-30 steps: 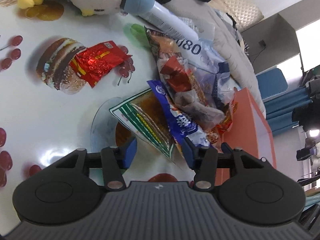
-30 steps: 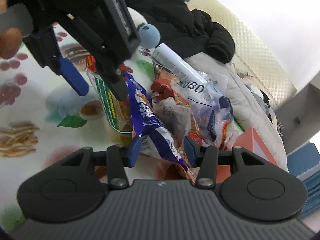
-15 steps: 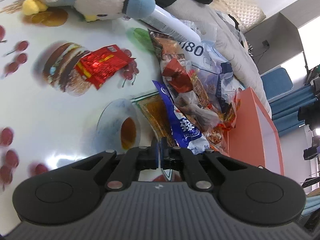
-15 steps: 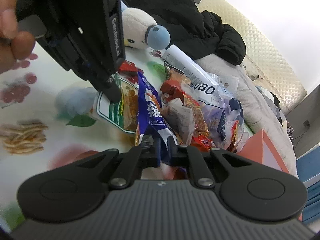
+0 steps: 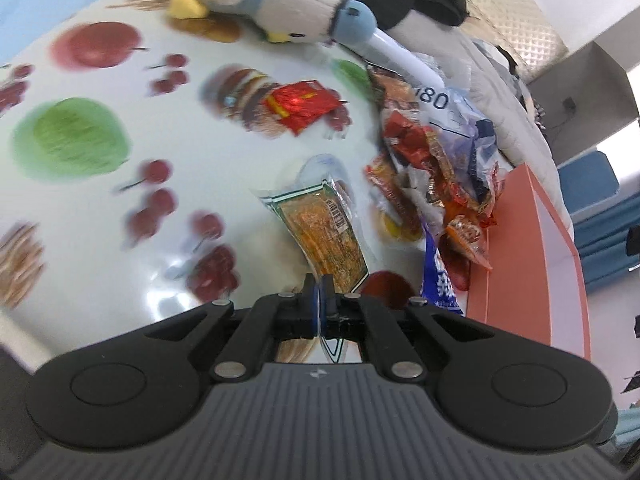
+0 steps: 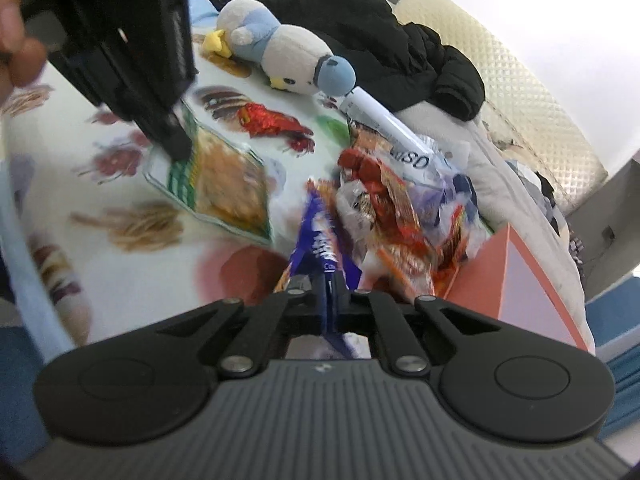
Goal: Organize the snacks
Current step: 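Grasp the blue-white strip bag with right tool while left grasps the clear candy pack, then carry both held packets over the pink box with both tools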
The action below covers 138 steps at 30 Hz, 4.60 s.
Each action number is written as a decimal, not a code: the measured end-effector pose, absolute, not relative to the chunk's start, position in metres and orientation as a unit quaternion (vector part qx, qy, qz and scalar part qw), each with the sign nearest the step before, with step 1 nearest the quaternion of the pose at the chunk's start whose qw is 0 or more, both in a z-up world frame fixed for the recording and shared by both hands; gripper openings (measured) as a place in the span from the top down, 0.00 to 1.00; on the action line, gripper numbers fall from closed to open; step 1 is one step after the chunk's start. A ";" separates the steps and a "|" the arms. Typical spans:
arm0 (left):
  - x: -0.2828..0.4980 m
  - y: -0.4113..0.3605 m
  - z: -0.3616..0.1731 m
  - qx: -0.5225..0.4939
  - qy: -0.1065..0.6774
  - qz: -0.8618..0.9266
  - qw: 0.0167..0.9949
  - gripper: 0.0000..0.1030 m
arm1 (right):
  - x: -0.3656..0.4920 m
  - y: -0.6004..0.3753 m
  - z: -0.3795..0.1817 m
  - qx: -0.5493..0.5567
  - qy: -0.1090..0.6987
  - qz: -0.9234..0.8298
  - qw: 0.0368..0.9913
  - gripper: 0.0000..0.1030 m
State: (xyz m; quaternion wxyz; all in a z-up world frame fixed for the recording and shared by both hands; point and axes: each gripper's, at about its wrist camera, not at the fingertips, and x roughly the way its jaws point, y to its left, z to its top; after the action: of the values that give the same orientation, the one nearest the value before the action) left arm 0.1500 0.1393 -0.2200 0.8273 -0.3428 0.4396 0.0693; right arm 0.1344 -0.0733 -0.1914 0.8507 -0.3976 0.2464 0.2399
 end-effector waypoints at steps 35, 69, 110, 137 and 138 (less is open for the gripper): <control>0.108 0.106 -0.206 -0.252 0.513 0.053 0.819 0.23 | 0.097 -0.138 -0.191 -0.126 0.343 0.259 0.894 0.21; 0.214 0.050 -0.260 0.091 0.544 -0.136 0.823 0.11 | 0.179 -0.151 -0.231 -0.053 0.444 0.242 0.861 0.22; 0.151 0.056 -0.195 -0.071 0.474 -0.048 0.877 0.39 | 0.127 -0.166 -0.171 -0.046 0.384 0.193 0.902 0.47; 0.074 -0.036 -0.045 -0.114 0.358 -0.095 0.922 0.39 | 0.038 -0.244 -0.050 0.034 0.263 0.111 0.958 0.47; 0.075 -0.042 -0.043 -0.114 0.358 -0.103 0.921 0.39 | 0.037 -0.247 -0.048 0.034 0.262 0.107 0.958 0.47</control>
State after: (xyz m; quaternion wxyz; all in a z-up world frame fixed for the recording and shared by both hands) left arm 0.0747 -0.0420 -0.0433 0.9212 -0.1144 0.3575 -0.1026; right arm 0.0368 -0.2475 -0.0476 0.9584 0.0342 0.2623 0.1068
